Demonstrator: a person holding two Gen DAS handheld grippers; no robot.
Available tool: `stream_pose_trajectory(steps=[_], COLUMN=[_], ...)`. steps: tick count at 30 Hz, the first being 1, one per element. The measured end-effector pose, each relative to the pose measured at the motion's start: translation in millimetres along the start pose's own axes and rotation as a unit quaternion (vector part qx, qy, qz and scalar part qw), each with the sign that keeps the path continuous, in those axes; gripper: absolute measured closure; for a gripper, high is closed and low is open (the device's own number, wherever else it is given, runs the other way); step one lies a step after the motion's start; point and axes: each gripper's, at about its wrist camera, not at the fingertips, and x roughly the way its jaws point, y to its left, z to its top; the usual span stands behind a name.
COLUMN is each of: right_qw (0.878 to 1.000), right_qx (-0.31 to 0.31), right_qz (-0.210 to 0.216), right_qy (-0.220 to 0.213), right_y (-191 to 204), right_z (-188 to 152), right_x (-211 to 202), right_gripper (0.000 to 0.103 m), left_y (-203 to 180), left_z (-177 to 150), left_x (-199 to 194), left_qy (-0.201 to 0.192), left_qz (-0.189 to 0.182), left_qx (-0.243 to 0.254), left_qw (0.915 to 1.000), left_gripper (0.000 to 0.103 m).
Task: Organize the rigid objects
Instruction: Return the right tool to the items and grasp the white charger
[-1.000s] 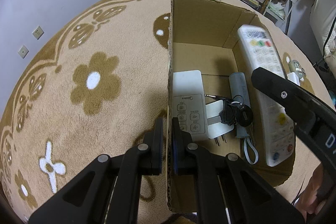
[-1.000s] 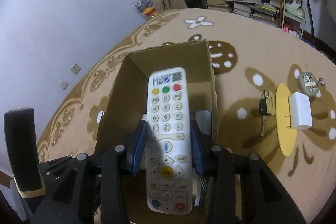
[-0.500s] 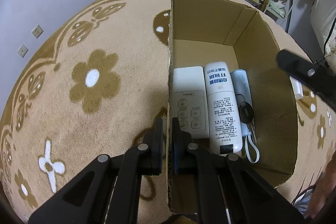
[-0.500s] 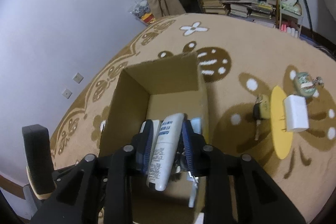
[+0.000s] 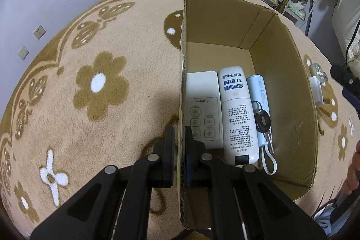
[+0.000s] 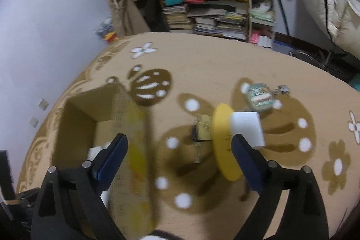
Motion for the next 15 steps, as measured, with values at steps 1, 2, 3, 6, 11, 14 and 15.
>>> stream_pose_trajectory(steps=[1, 2, 3, 6, 11, 14, 15], right_qw=[1.0, 1.0, 1.0, 0.999, 0.998, 0.998, 0.998], right_qx=[0.004, 0.009, 0.016, 0.035, 0.053, 0.044, 0.041], right_qz=[-0.007, -0.015, -0.02, -0.027, -0.033, -0.037, -0.04], right_qy=[0.002, 0.002, 0.001, 0.003, 0.013, 0.018, 0.019], right_y=[-6, -12, -18, -35, -56, -63, -65], right_z=[0, 1, 1, 2, 5, 2, 2], right_x=[3, 5, 7, 15, 31, 39, 41], right_gripper=[0.005, 0.005, 0.005, 0.005, 0.005, 0.005, 0.005], left_y=[0, 0, 0, 0, 0, -2, -3], left_z=[0, 0, 0, 0, 0, 1, 1], left_x=[0, 0, 0, 0, 0, 2, 2], left_qy=[0.0, 0.0, 0.0, 0.0, 0.0, -0.001, 0.0], left_qz=[0.0, 0.0, 0.0, 0.001, 0.002, 0.009, 0.012], left_qx=[0.0, 0.0, 0.0, 0.0, 0.001, 0.006, 0.008], left_qw=[1.0, 1.0, 1.0, 1.0, 1.0, 0.9999, 0.9999], left_gripper=[0.095, 0.095, 0.095, 0.095, 0.095, 0.095, 0.095])
